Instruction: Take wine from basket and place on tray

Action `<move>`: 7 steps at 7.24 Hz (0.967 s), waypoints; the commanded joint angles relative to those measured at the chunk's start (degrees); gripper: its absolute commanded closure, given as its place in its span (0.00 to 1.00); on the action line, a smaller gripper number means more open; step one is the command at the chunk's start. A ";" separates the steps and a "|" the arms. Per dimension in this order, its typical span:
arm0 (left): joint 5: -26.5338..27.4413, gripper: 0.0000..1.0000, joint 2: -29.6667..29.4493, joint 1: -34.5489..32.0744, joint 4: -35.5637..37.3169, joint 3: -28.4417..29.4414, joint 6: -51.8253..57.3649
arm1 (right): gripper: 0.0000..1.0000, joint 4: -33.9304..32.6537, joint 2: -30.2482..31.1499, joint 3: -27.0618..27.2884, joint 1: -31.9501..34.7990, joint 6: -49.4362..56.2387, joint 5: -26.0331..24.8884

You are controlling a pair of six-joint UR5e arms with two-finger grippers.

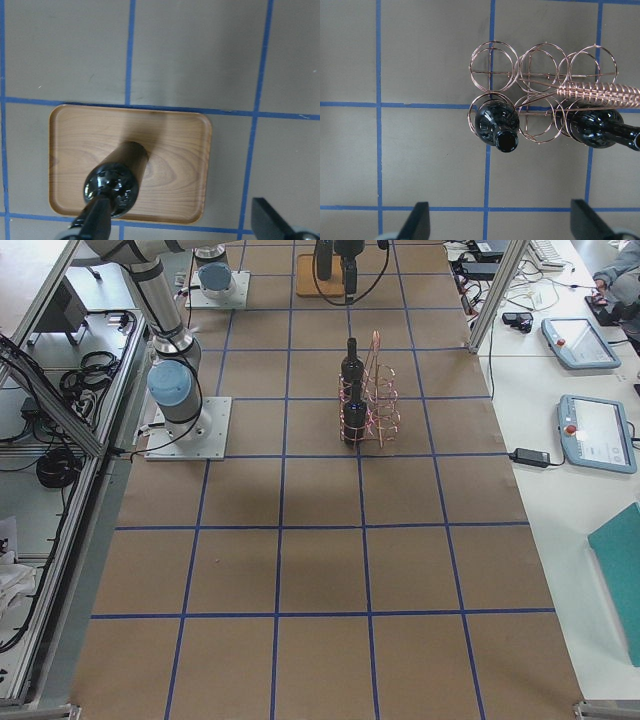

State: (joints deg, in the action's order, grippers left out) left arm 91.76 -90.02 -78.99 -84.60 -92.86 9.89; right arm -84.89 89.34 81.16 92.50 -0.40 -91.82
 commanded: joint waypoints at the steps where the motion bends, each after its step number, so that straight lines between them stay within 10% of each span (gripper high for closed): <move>1: -0.09 0.00 1.25 -7.99 0.22 0.40 -2.76 | 0.00 -0.01 -0.04 0.05 -0.04 -0.13 0.15; 2: 0.09 0.00 1.60 -11.15 0.05 0.48 -6.25 | 0.01 -0.18 0.04 0.13 0.05 -0.30 0.94; 7: -0.69 0.00 3.54 -14.26 -1.44 0.40 -6.55 | 0.69 -0.18 -0.04 0.22 -0.04 0.31 0.86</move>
State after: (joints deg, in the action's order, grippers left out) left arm 91.65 -86.68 -93.18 -85.81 -92.39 3.36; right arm -85.09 89.30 81.36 92.47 -0.10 -90.76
